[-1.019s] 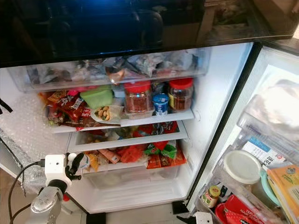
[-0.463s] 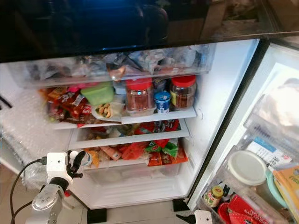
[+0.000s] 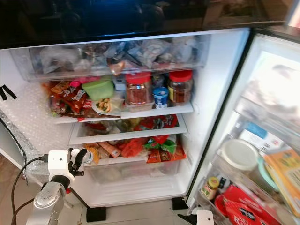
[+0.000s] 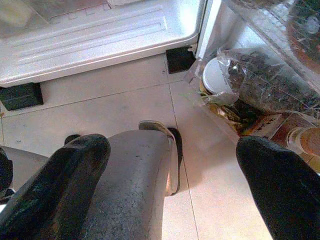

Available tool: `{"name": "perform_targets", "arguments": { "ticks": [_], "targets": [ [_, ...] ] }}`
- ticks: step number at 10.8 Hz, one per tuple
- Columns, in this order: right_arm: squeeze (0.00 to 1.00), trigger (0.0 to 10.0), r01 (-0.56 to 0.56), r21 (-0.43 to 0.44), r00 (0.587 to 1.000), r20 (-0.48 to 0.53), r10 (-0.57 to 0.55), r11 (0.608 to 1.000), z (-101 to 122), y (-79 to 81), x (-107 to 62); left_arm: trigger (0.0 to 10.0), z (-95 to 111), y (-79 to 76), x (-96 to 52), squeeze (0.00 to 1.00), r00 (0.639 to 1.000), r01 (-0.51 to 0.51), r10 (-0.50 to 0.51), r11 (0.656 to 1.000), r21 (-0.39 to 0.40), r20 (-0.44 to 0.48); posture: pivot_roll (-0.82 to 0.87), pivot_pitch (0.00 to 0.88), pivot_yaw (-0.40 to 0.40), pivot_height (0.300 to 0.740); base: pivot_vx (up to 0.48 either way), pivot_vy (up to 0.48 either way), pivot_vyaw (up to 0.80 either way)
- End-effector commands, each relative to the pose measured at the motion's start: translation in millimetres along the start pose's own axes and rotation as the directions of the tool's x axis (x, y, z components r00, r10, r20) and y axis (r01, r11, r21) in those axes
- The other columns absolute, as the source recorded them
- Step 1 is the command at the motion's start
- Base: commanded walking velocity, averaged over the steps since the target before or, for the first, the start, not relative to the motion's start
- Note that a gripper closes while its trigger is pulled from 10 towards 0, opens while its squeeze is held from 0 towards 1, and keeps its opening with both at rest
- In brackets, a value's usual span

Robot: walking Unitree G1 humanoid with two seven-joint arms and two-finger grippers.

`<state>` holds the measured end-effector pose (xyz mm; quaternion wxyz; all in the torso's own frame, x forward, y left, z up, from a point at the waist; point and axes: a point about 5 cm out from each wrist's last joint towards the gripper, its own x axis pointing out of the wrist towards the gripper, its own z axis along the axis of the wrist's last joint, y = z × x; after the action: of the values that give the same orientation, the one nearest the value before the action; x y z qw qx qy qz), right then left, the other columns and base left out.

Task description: Restocking fridge

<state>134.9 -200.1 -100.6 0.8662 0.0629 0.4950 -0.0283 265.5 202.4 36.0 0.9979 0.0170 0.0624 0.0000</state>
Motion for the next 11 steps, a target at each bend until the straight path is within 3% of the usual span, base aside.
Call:
{"name": "perform_targets", "arguments": {
  "ticks": [1,6,11],
  "targets": [
    [0.0,10.0,-0.003,0.005,1.0,-0.018,0.003,1.0,-5.4,1.2,-0.7,10.0,11.3,0.2,5.1,0.0,0.999,-0.001,0.0,1.0,0.011,0.044,-0.12,0.0,0.063,0.681,0.0,0.0,0.0],
    [0.0,10.0,-0.013,0.004,1.0,-0.015,0.013,1.0,-5.5,2.0,-0.7,10.0,18.1,-2.0,8.2,0.0,0.998,0.0,-0.001,1.0,0.017,0.07,-0.12,0.0,0.066,0.616,0.0,0.0,0.0],
    [0.0,10.0,-0.012,0.017,1.0,-0.009,0.013,1.0,-5.2,2.3,-0.7,10.0,29.8,-6.4,13.1,0.0,0.994,0.012,-0.016,0.999,0.037,0.106,-0.12,0.0,0.062,0.616,0.0,0.0,0.0]
  ]
}}
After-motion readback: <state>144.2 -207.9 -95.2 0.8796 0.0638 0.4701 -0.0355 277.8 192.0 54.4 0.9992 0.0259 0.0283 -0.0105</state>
